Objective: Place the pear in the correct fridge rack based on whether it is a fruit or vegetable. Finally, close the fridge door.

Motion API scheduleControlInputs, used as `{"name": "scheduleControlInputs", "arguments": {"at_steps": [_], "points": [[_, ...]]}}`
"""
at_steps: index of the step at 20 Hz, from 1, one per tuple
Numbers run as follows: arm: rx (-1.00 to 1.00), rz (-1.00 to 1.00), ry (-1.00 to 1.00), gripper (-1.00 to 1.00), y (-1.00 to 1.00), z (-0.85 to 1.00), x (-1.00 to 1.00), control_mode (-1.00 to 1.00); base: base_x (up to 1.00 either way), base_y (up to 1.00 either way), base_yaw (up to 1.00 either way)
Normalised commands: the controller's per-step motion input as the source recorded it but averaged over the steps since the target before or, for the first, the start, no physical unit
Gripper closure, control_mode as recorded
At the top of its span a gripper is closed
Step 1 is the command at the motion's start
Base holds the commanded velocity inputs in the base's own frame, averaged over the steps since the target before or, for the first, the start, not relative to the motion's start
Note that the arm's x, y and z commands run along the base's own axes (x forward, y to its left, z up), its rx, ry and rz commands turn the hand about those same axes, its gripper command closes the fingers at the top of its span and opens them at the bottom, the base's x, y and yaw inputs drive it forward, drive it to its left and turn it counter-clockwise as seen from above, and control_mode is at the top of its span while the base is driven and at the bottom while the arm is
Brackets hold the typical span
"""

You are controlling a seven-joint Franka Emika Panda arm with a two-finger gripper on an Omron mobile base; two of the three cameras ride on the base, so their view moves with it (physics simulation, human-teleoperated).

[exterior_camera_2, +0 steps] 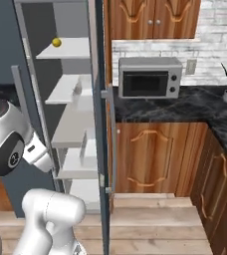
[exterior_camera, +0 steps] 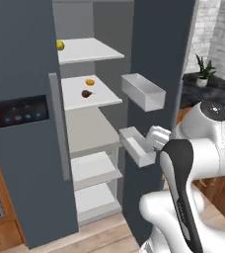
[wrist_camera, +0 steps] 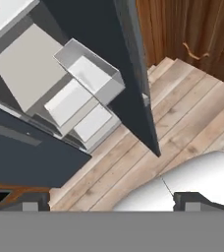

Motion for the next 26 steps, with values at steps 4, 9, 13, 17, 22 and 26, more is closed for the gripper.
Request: {"name": "scheduleControlInputs", "arguments": {"at_steps": [4,9,13,17,22,26], "points": [[0.00,0.00,0.00,-1.00,0.00,0.00,0.00,1.00,-0.19,-1.00,0.21],[0.00,0.00,0.00,-1.00,0.00,0.00,0.00,1.00,-0.01,-0.97,0.31],[0.00,0.00,0.00,-1.00,0.00,0.00,0.00,1.00,0.23,-0.83,0.45],[0.00,0.00,0.00,-1.00,0.00,0.00,0.00,1.00,0.39,-0.70,0.51],[0.00,0.00,0.00,-1.00,0.00,0.00,0.00,1.00,0.48,-0.61,0.51],[0.00,0.00,0.00,-1.00,0.00,0.00,0.00,1.00,0.57,-0.54,0.47]]}}
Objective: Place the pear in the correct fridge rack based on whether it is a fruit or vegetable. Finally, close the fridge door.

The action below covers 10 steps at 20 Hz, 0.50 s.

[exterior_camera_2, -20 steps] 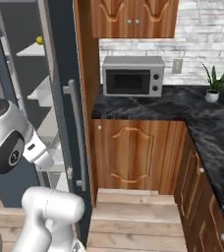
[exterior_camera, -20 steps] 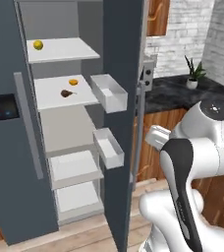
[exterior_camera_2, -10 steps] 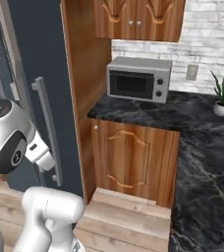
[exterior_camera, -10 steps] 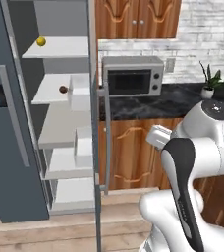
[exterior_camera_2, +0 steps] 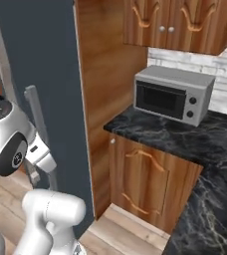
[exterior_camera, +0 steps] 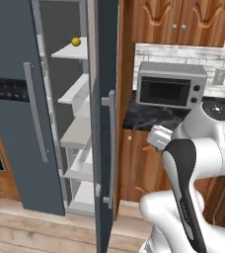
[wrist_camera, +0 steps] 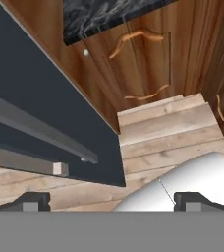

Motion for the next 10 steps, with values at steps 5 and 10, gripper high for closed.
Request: {"name": "scheduleControlInputs", "arguments": {"at_steps": [5,10], "points": [[0.00,0.00,0.00,-1.00,0.00,0.00,0.00,1.00,0.50,-0.54,0.45],[0.00,0.00,0.00,-1.00,0.00,0.00,0.00,1.00,0.42,-0.54,0.42]]}}
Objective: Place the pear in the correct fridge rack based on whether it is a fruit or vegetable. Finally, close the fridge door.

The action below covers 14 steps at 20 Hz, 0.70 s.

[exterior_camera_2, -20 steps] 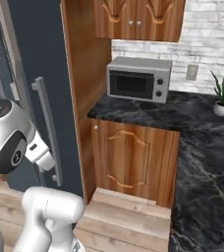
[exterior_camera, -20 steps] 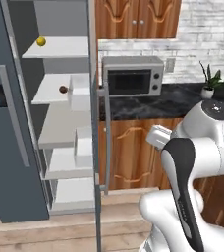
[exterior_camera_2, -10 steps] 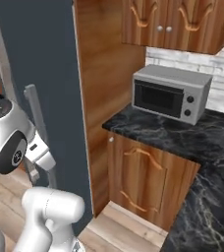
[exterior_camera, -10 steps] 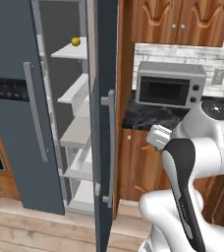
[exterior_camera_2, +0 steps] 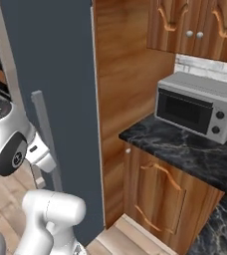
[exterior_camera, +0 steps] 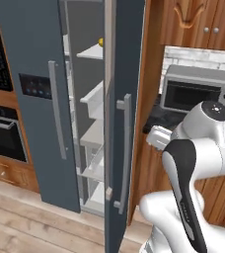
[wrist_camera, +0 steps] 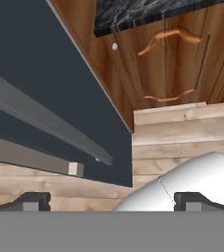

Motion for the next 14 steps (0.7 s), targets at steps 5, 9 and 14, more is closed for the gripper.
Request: {"name": "scheduleControlInputs", "arguments": {"at_steps": [5,9,14], "points": [[0.00,0.00,0.00,-1.00,0.00,0.00,0.00,1.00,0.36,-0.54,0.35],[0.00,0.00,0.00,-1.00,0.00,0.00,0.00,1.00,0.11,-0.50,0.23],[0.00,0.00,0.00,-1.00,0.00,0.00,0.00,1.00,0.18,-0.39,0.16]]}}
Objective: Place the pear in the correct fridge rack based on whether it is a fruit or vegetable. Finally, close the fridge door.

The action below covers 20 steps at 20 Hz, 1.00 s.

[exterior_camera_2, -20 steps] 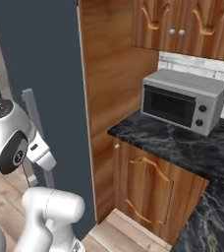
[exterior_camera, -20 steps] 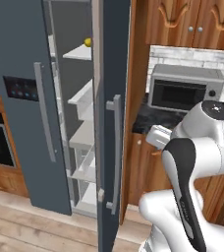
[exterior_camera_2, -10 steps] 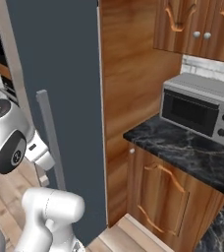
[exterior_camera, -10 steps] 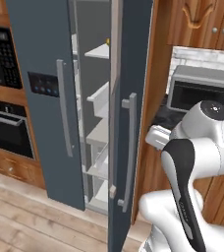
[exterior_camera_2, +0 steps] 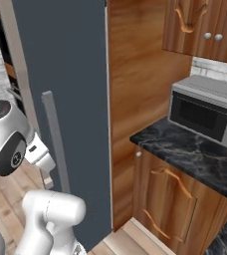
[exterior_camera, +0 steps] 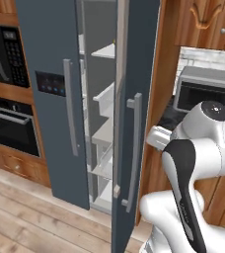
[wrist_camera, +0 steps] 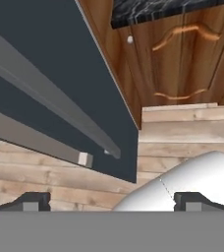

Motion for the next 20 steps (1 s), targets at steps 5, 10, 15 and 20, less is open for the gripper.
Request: {"name": "scheduleControlInputs", "arguments": {"at_steps": [5,10,15,20], "points": [[0.06,0.10,0.00,-1.00,-0.44,0.04,0.16,-1.00,0.07,-0.17,0.07],[0.09,0.18,-0.09,-1.00,-0.68,0.10,0.54,-1.00,0.00,0.00,0.00],[0.09,0.12,-0.14,-1.00,-0.15,0.00,0.93,-1.00,0.00,0.00,0.00],[0.07,0.03,-0.06,-1.00,0.00,0.00,1.00,-1.00,0.00,0.00,0.00]]}}
